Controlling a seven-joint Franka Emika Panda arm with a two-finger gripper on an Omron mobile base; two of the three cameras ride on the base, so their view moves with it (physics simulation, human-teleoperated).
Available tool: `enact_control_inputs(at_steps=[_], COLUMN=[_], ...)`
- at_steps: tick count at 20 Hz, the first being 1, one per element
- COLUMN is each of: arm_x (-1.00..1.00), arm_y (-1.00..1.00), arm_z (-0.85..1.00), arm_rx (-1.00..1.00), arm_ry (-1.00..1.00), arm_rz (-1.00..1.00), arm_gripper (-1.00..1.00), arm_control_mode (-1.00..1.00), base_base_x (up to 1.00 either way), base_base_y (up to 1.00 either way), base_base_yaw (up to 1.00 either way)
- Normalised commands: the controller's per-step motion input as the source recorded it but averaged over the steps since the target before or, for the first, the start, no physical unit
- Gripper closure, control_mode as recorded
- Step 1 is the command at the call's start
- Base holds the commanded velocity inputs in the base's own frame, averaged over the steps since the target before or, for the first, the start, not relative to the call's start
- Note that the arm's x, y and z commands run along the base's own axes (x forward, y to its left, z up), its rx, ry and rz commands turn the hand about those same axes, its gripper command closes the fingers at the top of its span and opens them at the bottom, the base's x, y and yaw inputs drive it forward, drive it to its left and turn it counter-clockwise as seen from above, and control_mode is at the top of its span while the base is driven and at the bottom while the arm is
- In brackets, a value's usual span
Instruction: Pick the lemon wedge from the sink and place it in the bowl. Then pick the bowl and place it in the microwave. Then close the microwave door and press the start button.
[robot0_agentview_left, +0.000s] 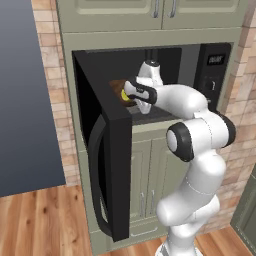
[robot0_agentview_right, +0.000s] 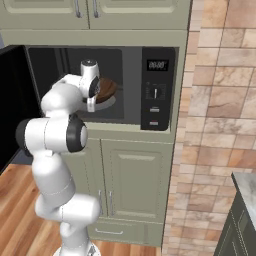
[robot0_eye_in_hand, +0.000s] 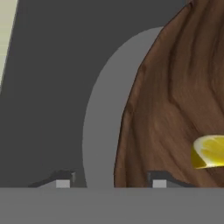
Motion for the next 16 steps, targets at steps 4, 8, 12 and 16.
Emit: enact_control_inputs(at_steps=[4, 8, 12, 16], arm_x=[-0.29, -1.0, -1.0, -1.0], arm_y=[-0.03, -0.28, -0.35, -0.36], arm_z=[0.02, 0.18, 0.18, 0.21], arm_rx=[0.0, 0.01, 0.01, 0.01], arm_ry=[-0.03, -0.14, -0.14, -0.13], arm_rz=[0.03, 0.01, 0.0, 0.0], arm_gripper=[-1.0, -1.0, -1.0, -1.0], arm_control_mode=[-1.0, -1.0, -1.0, -1.0], base_base_x=[0.0, 0.0, 0.0, 0.0], base_base_y=[0.0, 0.0, 0.0, 0.0], base_base_yaw=[0.0, 0.0, 0.0, 0.0])
